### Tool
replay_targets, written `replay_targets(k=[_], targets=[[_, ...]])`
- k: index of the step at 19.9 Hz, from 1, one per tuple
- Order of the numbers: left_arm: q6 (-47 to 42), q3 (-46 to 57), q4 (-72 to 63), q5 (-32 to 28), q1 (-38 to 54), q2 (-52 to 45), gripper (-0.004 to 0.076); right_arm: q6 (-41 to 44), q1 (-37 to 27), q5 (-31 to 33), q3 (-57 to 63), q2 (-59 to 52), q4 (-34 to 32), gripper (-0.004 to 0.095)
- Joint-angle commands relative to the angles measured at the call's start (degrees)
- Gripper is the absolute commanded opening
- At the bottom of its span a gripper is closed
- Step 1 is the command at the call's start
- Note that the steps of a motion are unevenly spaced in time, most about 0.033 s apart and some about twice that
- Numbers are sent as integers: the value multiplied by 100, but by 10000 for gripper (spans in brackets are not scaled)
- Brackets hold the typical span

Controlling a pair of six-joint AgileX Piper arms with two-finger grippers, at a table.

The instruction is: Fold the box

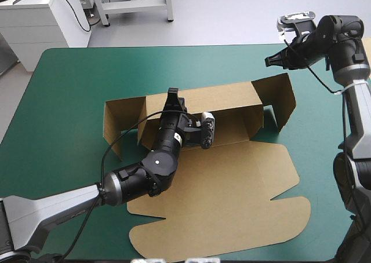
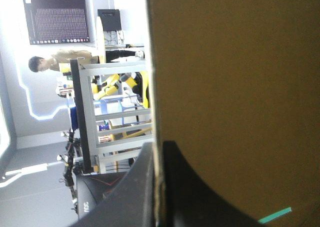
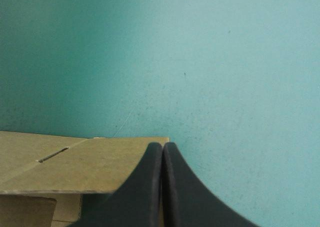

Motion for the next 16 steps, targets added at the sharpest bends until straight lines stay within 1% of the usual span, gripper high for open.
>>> replay_targets(k=[1, 2, 3, 5, 6, 8, 10, 12, 13, 15, 16], targets=[[-198, -101, 858, -311, 94, -203, -8, -11, -52, -123, -177, -311, 53, -21], [-584, -101, 1413, -400, 236, -117, -8, -11, -52, -146, -177, -311, 90, -21], [-690, -101, 1523, -372, 277, -70, -8, -11, -52, -146, -177, -301, 90, -21], [-715, -122, 1523, -214, 381, 82, -8, -11, -52, -146, -177, -301, 90, -21], [-715, -122, 1523, -11, 390, 200, -8, -11, -52, -116, -177, -279, 79, -21], [-715, -122, 1523, 54, 390, 350, -8, -11, -52, -108, -177, -216, 71, -21], [-715, -122, 1523, 34, 390, 398, -8, -209, -68, -228, -177, -128, 71, -21], [-715, -122, 1523, 62, 390, 407, -8, -357, -228, -229, -198, -13, 401, -21], [-715, -122, 1523, 106, 390, 407, -8, -502, -385, -46, -243, 118, 898, -21], [-715, -122, 1523, 118, 390, 407, -8, -474, -649, -21, -251, 271, 1553, -21], [-715, -122, 1523, 118, 390, 407, -8, -474, -706, -21, -239, 306, 1721, -21]])
